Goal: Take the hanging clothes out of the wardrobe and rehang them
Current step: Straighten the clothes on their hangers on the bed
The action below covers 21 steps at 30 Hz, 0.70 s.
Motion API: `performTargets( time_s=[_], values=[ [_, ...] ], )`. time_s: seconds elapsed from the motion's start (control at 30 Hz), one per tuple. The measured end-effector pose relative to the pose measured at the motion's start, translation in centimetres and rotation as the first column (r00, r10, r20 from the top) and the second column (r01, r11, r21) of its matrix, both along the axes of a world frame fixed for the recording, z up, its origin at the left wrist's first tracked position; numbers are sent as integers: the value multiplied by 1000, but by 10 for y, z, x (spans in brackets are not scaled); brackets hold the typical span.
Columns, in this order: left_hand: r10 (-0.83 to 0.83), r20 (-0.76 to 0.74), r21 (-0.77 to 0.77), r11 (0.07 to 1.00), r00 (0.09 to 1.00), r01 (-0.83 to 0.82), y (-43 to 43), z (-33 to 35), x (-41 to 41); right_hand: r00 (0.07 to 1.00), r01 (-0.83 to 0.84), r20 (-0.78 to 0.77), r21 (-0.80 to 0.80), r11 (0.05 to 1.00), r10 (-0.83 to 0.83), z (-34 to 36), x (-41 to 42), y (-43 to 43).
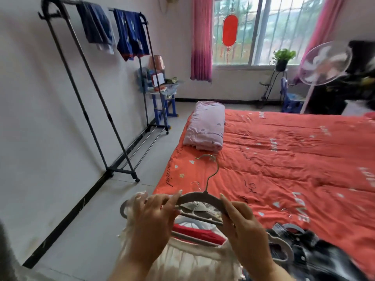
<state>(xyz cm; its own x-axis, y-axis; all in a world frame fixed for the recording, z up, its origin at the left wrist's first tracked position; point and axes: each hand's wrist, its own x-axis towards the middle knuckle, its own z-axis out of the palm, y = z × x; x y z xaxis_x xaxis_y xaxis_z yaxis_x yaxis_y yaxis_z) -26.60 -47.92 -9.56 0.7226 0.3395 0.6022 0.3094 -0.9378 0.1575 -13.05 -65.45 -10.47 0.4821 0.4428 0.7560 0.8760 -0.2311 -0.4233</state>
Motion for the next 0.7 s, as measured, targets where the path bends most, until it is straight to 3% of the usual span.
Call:
performTargets(
  time_s=[0.2, 0.5, 0.7],
  values=[
    [-253, 205, 89, 967, 946, 239, -62, 39, -31, 963, 236, 144, -43, 971, -228, 35, -64, -86],
    [-491, 256, 93, 870, 832, 485, -199, 74, -73, 854, 504, 199, -80, 860, -482, 66, -155, -241],
    [-635, 325, 95, 760, 701, 643, -314, 90, -70, 772, 627, 201, -88, 774, -603, 73, -186, -362]
  ],
)
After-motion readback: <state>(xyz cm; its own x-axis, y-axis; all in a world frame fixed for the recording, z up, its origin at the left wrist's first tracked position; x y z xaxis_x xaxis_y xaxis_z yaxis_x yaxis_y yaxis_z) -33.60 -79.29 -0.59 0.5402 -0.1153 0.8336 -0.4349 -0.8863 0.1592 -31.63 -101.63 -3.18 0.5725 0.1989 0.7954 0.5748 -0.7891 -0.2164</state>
